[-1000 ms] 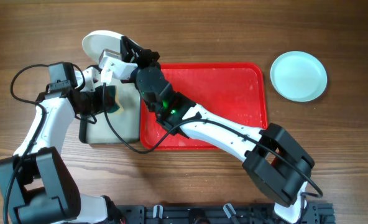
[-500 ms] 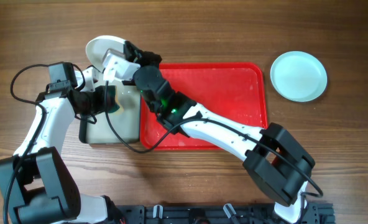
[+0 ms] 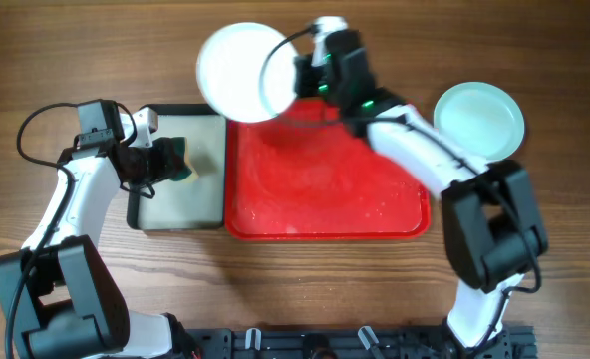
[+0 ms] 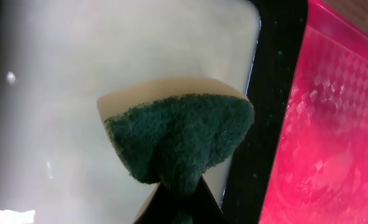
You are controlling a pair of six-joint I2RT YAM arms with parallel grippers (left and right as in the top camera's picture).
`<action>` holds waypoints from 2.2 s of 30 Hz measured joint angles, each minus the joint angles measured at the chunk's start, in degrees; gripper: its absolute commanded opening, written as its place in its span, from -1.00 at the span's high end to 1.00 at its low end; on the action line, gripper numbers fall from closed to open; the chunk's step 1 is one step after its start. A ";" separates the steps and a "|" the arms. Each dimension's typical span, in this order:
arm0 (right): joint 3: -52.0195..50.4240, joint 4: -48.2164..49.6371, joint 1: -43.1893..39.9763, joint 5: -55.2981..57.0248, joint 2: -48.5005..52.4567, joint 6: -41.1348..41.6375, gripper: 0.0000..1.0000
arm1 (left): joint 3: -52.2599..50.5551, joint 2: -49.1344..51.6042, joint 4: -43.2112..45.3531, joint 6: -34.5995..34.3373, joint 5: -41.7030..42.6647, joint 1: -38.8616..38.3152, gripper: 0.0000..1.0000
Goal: Clean dirty plates on tray and stack at the side
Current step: 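Carry the white plate with the right gripper onto the right plate stack, then release the plate and withdraw the right gripper from the stack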
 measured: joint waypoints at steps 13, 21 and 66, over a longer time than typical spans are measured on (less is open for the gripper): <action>0.11 -28.61 -39.98 -15.91 -1.16 -0.24 0.91 | 0.00 0.00 0.66 0.02 -0.02 0.00 0.92; 0.11 -41.44 -46.10 0.20 -1.57 -2.19 0.91 | 0.00 0.00 0.70 0.02 -0.02 0.00 0.92; 0.11 -42.60 -30.91 -3.37 -1.77 -30.14 -1.00 | -0.02 2.95 6.34 6.97 -4.24 -7.30 -0.92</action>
